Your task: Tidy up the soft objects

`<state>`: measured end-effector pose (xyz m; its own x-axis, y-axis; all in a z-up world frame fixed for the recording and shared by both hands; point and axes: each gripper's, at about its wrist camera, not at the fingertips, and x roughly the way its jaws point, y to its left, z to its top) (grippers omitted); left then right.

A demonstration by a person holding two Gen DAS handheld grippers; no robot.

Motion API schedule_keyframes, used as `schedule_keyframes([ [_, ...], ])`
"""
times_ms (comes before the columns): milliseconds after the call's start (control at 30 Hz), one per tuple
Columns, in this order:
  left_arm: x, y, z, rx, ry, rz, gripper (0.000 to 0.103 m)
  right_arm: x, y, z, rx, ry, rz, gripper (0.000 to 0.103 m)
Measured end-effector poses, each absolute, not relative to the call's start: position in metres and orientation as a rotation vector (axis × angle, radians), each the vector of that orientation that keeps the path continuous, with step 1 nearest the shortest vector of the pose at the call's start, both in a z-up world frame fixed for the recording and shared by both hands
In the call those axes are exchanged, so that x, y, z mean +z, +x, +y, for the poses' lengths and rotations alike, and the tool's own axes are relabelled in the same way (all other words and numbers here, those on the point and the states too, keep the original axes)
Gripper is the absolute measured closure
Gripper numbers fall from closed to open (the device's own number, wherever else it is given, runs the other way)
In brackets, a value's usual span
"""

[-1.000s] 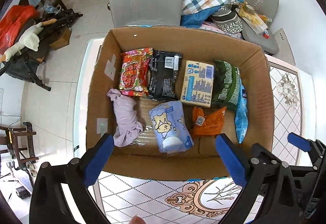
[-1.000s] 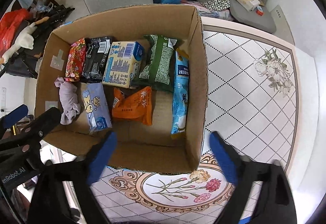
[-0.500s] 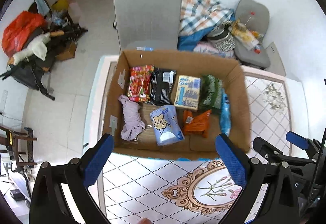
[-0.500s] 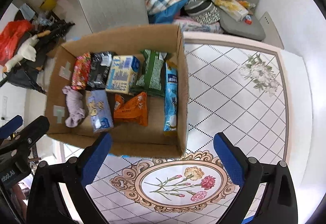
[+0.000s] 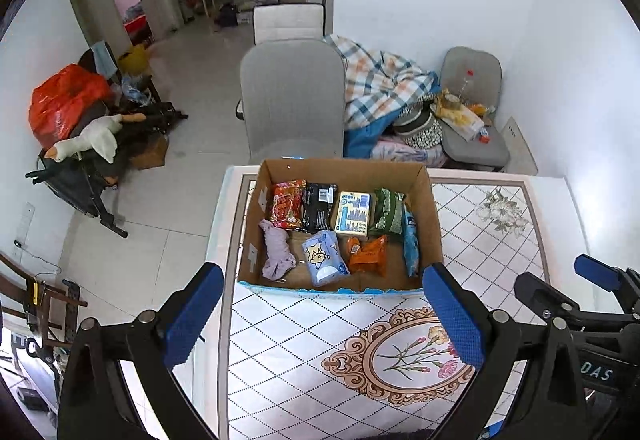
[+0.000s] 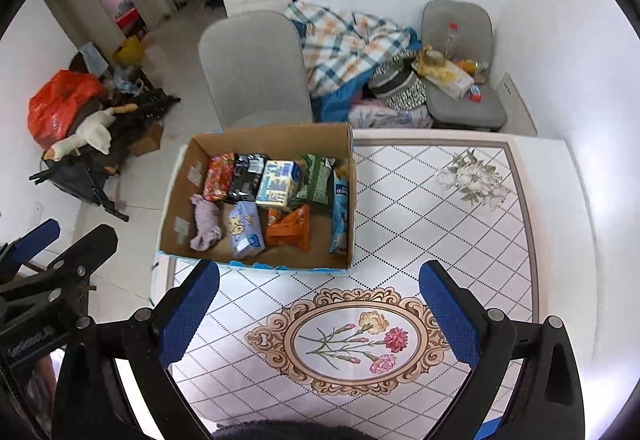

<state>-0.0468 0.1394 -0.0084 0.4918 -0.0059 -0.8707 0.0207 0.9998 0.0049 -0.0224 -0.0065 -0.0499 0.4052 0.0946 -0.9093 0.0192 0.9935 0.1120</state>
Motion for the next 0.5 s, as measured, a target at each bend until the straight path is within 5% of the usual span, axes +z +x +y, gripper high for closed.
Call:
schedule_keyframes([
  [500, 0.043, -0.093, 0.144, -0.005, -0.025, 0.981, 0.001, 0.023, -0.088, -0.008, 0.011, 0.036, 1.006, 0.001],
])
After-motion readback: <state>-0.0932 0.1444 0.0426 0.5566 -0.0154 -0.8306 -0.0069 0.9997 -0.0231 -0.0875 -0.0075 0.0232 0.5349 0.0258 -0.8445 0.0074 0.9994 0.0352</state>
